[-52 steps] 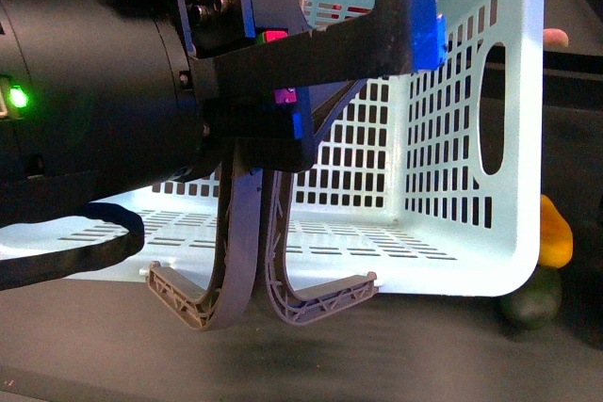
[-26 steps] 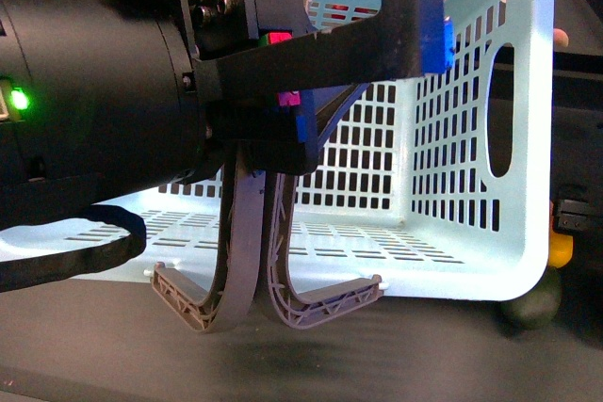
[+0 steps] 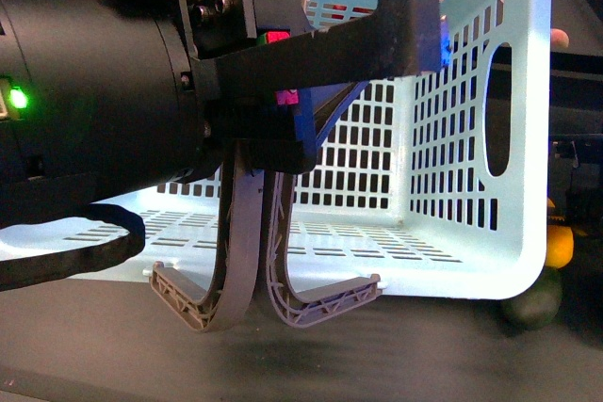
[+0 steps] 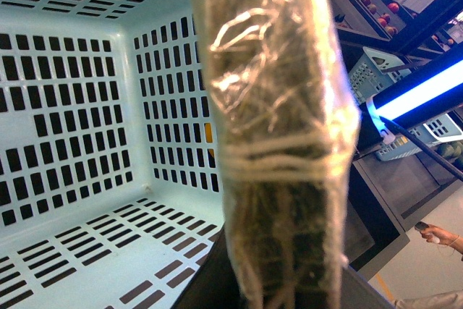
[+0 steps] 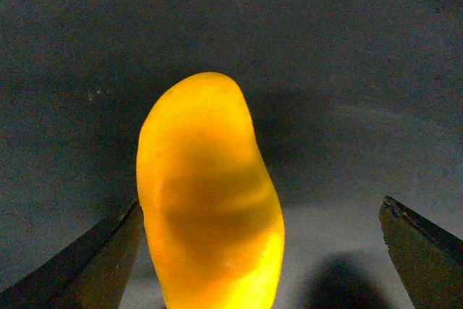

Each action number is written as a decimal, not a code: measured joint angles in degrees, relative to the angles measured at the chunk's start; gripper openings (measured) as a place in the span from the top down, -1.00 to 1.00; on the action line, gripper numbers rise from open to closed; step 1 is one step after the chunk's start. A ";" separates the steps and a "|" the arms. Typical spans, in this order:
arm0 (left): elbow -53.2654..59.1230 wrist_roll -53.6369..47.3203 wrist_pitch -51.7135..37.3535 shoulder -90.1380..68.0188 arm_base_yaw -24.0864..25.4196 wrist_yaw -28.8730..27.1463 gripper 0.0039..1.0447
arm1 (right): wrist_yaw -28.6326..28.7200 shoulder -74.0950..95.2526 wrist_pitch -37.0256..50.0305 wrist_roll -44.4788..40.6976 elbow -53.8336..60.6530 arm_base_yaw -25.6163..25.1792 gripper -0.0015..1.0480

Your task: Pick mango with right arm and hold basket with left

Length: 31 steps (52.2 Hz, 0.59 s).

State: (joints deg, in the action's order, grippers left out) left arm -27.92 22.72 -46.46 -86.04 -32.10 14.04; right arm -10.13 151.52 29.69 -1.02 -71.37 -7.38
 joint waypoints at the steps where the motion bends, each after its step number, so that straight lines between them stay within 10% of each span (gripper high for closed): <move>1: 0.00 0.00 0.00 0.00 0.00 0.00 0.86 | -0.26 0.37 -0.13 0.00 -0.39 0.13 -0.85; 31: 0.00 0.00 0.00 0.00 0.00 0.00 0.86 | -3.30 5.14 -0.61 0.33 -4.00 0.61 -0.85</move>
State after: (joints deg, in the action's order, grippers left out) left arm -27.92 22.72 -46.46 -86.04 -32.10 14.04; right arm -13.43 156.66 29.08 -0.69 -75.37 -6.76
